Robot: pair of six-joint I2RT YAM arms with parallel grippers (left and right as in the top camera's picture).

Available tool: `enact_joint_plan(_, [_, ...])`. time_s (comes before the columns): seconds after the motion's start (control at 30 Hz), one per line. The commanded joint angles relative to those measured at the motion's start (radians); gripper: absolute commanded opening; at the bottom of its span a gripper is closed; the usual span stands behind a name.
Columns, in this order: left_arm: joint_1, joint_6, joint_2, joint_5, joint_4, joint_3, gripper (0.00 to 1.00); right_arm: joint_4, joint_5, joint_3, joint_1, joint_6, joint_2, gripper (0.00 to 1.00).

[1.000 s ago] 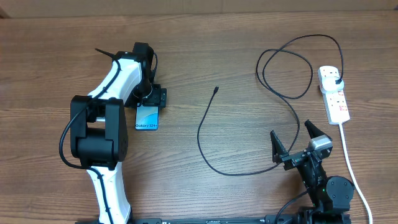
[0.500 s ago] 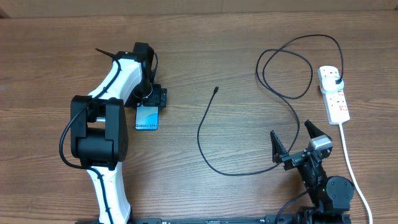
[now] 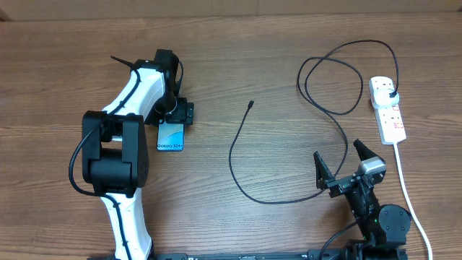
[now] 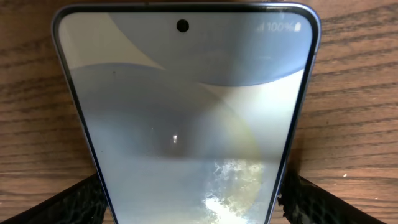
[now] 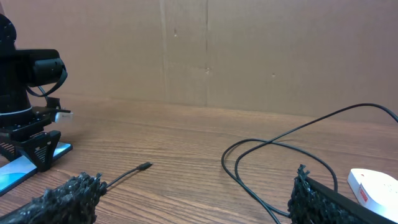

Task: Plug charger to phone and switch on socket
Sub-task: 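Close the left gripper on the phone's long edges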

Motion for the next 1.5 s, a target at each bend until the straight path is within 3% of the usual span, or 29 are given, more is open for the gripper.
enact_joint_plan(0.0, [-0.006, -0.022, 0.016, 0.027, -0.008, -0.023, 0.91, 0.007, 0.006, -0.011, 0.005, -0.001, -0.010, 1.00])
enact_joint_plan(1.47, [-0.006, -0.125, 0.016, 0.036, -0.040, -0.023, 0.92, 0.007, 0.006, -0.011, 0.005, -0.001, -0.010, 1.00])
